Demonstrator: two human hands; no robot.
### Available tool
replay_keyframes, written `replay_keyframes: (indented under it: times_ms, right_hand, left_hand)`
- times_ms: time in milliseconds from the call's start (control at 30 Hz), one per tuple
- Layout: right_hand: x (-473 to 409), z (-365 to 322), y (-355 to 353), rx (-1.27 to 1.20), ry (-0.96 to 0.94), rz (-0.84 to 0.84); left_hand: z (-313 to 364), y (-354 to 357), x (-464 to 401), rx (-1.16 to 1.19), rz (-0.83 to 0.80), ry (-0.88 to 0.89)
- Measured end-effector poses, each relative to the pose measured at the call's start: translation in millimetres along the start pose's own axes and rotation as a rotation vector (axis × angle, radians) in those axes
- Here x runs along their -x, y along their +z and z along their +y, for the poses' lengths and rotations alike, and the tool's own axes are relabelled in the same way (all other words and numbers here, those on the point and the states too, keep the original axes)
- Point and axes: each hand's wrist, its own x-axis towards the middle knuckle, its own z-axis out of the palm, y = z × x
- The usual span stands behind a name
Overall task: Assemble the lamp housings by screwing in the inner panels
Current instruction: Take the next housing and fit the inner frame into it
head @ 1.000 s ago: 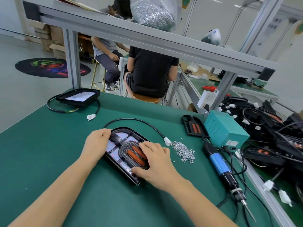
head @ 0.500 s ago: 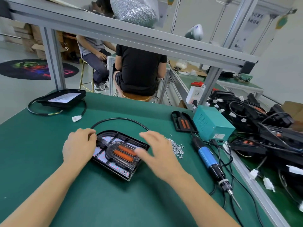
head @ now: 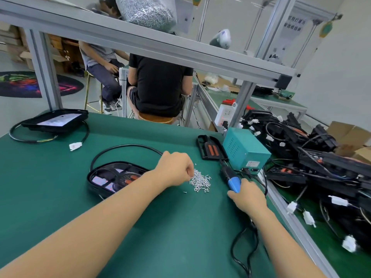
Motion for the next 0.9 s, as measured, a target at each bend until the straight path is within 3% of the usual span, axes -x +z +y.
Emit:
replay_keyframes:
  times_ms: [233,700,800,900]
  right_hand:
    - [-3,-3,15,0.015,-0.017,0.085]
    - [-7,-3,18,0.011,-0.008,0.104]
    - [-11,-3,16,-0.012,0.033,0.052]
    - [-17,-3,4,-0.075,0.117,-0.063]
  left_hand:
    - [9,27,-13,-0.341,-0.199,-0.047]
    - [8,47,-2,-0.464,-0.047,0.0]
    - [11,49,1,-0.381,-0.03,-0.011]
    - [16,39,2,-0.015,0.051,-0.049]
